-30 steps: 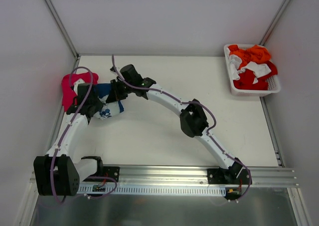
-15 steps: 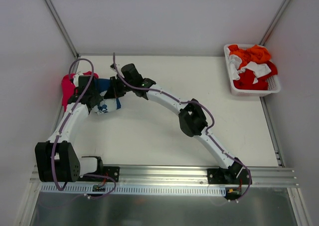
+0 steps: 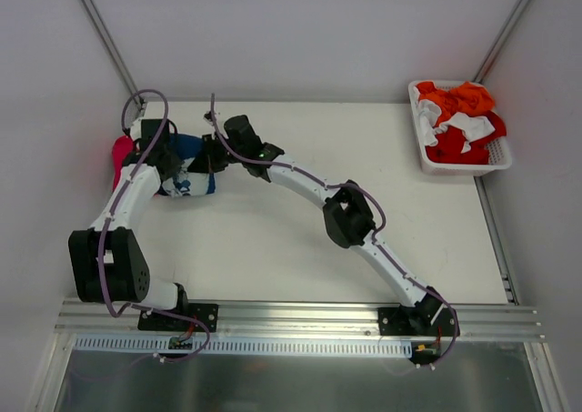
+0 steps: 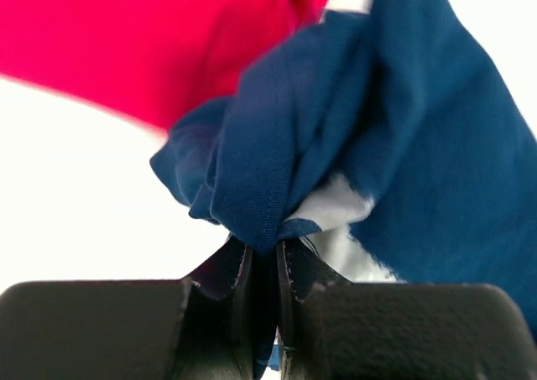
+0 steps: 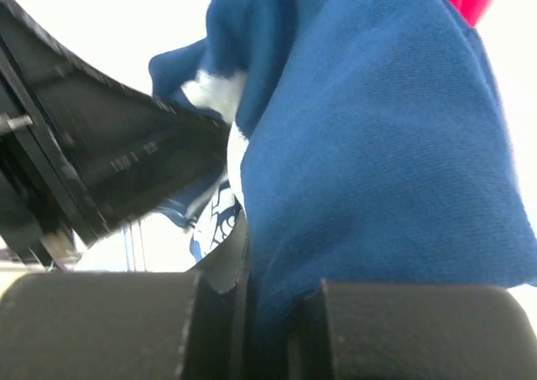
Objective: Fold and stack the t-shirts
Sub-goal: Put the neatly folded tshirt into the corner of the board with both arms
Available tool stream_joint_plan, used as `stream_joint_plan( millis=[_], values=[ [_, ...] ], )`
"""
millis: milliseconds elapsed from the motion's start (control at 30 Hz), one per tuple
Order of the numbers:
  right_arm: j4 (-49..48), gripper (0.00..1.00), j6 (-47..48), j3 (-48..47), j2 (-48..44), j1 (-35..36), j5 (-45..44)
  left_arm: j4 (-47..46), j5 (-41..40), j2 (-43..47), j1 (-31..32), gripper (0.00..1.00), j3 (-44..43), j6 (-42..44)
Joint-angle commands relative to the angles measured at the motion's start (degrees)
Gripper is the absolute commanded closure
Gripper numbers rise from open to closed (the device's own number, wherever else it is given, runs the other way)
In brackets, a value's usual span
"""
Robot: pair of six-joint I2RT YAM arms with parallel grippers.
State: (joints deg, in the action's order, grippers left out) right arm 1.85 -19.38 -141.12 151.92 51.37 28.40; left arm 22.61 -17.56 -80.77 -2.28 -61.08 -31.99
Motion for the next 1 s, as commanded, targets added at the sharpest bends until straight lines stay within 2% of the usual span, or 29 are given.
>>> stream_joint_plan(
  millis=[0,67,167,300,367,467,533,600,667,700,767,800,833,867,900,933,967],
  values=[
    [-12.6,0.99,-1.8,-5.4,-0.5,-1.5,0.5,-2.2,-2.2,-1.3,-2.7,1.00,-8.7,1.7],
    [-17.1,1.00,-3.9,-7.1,0.5,-2.9,0.6,-2.4,-2.7,-3.0,-3.8,1.00,-13.9,3.2],
    [-25.2,1.00,-7.8,-7.7,1.7,-5.1,1.3,-3.3,-7.7,-5.0,-4.3,1.00,-21.3,6.8],
    [-24.9,0.95,-4.4,-9.1,3.1,-5.2,-0.4,-3.8,-8.9,-7.7,-6.1,1.00,-27.0,8.3],
    [-24.7,0.93,-4.4,-8.9,5.2,-4.9,-1.3,-3.7,-10.6,-8.5,-6.2,1.00,-25.5,8.2],
    [-22.7,0.88,-6.3,-10.4,9.3,-3.9,0.1,-3.7,-13.7,-8.0,-6.2,1.00,-17.4,3.6],
    [-19.0,0.82,-6.5,-9.8,12.8,-3.0,3.3,-3.7,-11.4,-8.0,-6.6,1.00,-10.0,-0.6],
    [-14.0,0.82,-6.9,-7.8,13.8,-2.0,7.7,-3.7,-9.4,-8.9,-6.6,1.00,-3.8,-4.4],
    [-12.3,0.82,-8.1,-1.7,11.9,-1.5,12.9,-3.7,-4.9,-9.7,-6.5,0.85,0.4,-5.9],
    [-11.8,0.85,-8.0,0.8,11.0,-0.8,14.1,-3.8,-3.8,-9.8,-6.4,0.81,1.7,-6.2],
    [-8.9,0.88,-5.1,6.8,7.6,-0.1,16.9,-3.9,-3.6,-8.7,-5.0,0.66,5.2,-6.6],
    [-8.3,0.88,-4.1,9.0,6.3,0.6,17.4,-3.9,-3.5,-8.2,-4.4,0.57,6.3,-6.5],
    [-7.6,0.88,-3.1,11.2,4.9,1.0,17.5,-3.8,-3.7,-7.4,-3.1,0.43,7.2,-6.3],
    [-8.0,0.88,-2.2,13.6,3.3,1.4,17.6,-3.8,-4.1,-5.4,-2.4,0.38,9.3,-6.7],
    [-8.7,0.86,-0.9,19.1,0.0,2.0,18.0,-3.9,-4.0,-4.1,-1.8,0.31,10.4,-6.9],
    [-8.9,0.80,-0.2,21.3,-1.6,2.3,17.7,-4.0,-4.1,-2.7,-1.2,0.25,11.3,-7.1],
    [-8.8,0.71,0.5,23.3,-3.0,2.6,17.3,-3.9,-4.3,0.0,0.0,0.12,13.0,-7.0]
  ],
)
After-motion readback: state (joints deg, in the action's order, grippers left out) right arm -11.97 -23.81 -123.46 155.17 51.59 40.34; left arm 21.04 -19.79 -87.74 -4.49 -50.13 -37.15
